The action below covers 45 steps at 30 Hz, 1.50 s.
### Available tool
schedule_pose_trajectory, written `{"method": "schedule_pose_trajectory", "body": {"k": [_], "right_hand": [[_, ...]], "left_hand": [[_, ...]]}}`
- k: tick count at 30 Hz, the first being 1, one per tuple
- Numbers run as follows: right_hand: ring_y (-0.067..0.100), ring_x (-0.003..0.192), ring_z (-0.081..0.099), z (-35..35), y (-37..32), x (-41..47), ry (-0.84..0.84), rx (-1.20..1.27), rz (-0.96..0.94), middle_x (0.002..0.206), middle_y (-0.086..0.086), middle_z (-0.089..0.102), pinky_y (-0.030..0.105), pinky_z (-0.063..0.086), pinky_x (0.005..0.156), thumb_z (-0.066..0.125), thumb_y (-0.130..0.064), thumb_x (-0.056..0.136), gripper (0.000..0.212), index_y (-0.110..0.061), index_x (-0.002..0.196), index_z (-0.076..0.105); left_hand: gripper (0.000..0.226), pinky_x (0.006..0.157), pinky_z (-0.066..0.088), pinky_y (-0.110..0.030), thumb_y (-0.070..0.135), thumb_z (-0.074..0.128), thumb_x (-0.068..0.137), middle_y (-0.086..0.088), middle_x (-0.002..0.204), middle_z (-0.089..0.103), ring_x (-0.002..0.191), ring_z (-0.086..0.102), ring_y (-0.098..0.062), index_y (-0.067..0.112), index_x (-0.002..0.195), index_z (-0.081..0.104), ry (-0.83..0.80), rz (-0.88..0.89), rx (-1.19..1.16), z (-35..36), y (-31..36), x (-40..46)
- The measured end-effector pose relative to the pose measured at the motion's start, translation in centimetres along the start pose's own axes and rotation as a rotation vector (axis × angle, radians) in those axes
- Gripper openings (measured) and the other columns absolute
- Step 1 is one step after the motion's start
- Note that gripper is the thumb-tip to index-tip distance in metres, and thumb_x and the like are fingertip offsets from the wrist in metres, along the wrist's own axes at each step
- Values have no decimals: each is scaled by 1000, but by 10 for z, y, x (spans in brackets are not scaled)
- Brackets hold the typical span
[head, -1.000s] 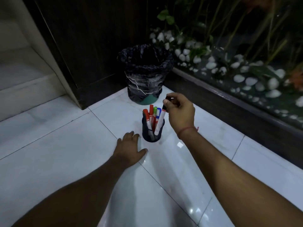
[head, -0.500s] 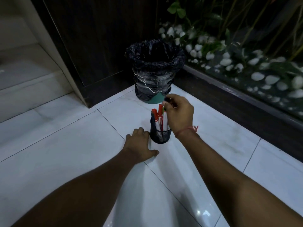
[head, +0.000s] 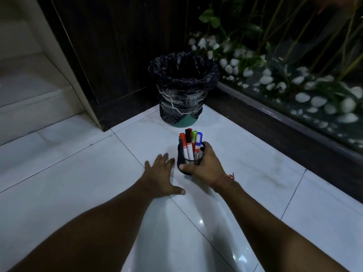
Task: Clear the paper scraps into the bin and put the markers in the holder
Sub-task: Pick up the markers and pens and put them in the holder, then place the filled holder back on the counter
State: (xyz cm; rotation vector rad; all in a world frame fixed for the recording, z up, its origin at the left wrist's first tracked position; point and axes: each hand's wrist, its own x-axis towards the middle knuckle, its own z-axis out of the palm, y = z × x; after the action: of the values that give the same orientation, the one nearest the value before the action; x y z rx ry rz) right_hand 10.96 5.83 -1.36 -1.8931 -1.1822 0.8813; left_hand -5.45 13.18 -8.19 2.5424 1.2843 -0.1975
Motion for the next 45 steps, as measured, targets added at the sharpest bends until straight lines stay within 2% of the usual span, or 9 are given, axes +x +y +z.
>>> {"method": "schedule_pose_trajectory", "body": {"k": [5, 14, 17, 22, 26, 33, 37, 40, 45], "right_hand": [[-1, 84, 53, 7, 1, -3, 98, 48, -12, 108, -17, 50, 3, 37, 67, 85, -30, 71, 74, -21, 132, 43], [0, 93, 49, -24, -24, 1, 102, 82, -7, 109, -19, 47, 5, 37, 78, 85, -26, 71, 75, -23, 133, 44], [-6, 85, 53, -40, -62, -6, 117, 132, 3, 100, -29, 48, -2, 38, 68, 86, -21, 70, 67, -33, 120, 42], [-18, 89, 56, -78, -153, -23, 124, 236, -8, 104, -24, 58, -3, 42, 68, 88, -13, 66, 63, -35, 112, 50], [-8, 96, 57, -129, -259, -45, 117, 201, -27, 116, -8, 58, 0, 44, 76, 90, -16, 63, 69, -26, 122, 56], [10, 100, 60, -243, -479, -81, 144, 91, -95, 114, -6, 54, 26, 52, 89, 91, -28, 55, 74, -27, 121, 57], [10, 94, 58, -289, -603, -98, 177, 54, -151, 110, -1, 57, 28, 50, 88, 91, -21, 57, 67, -22, 117, 60], [13, 95, 58, -307, -685, -102, 187, 32, -195, 110, 0, 58, 25, 46, 84, 91, -24, 57, 70, -19, 120, 60], [15, 99, 61, -298, -786, -92, 194, 31, -244, 114, 1, 59, 31, 51, 89, 91, -30, 55, 72, -22, 120, 59]], "left_hand": [[126, 113, 1, -62, 93, 45, 55, -4, 160, -8, 147, -9, -24, 23, 151, 1, -51, -6, 4, 6, -1, 4], [121, 112, -3, -62, 87, 49, 62, -4, 159, -15, 146, -15, -25, 24, 152, -2, -156, -53, -1, -7, 5, 3], [111, 111, 8, -64, 77, 58, 66, -11, 159, 9, 145, 8, -34, 22, 150, 12, -304, -103, 72, -49, 25, -1], [29, 100, 30, -47, 41, 53, 90, -5, 113, 64, 110, 52, -26, 20, 109, 61, -114, -74, 207, -173, 41, -27], [38, 88, 35, -41, 54, 49, 90, -3, 92, 67, 96, 55, -24, 18, 85, 61, -53, -141, 202, -298, 41, -72], [22, 84, 37, -37, 39, 56, 92, -1, 104, 64, 106, 52, -25, 22, 98, 66, 23, -66, 109, -550, 56, -163], [6, 81, 37, -36, 26, 59, 86, 4, 103, 63, 105, 52, -22, 24, 87, 65, 132, -115, 89, -688, 60, -207], [21, 77, 39, -35, 42, 57, 86, 0, 98, 65, 102, 55, -25, 25, 74, 55, 228, -146, 25, -772, 50, -228], [25, 76, 40, -37, 43, 53, 83, -1, 106, 61, 105, 53, -27, 24, 96, 61, 251, -126, 55, -858, -4, -245]]}}
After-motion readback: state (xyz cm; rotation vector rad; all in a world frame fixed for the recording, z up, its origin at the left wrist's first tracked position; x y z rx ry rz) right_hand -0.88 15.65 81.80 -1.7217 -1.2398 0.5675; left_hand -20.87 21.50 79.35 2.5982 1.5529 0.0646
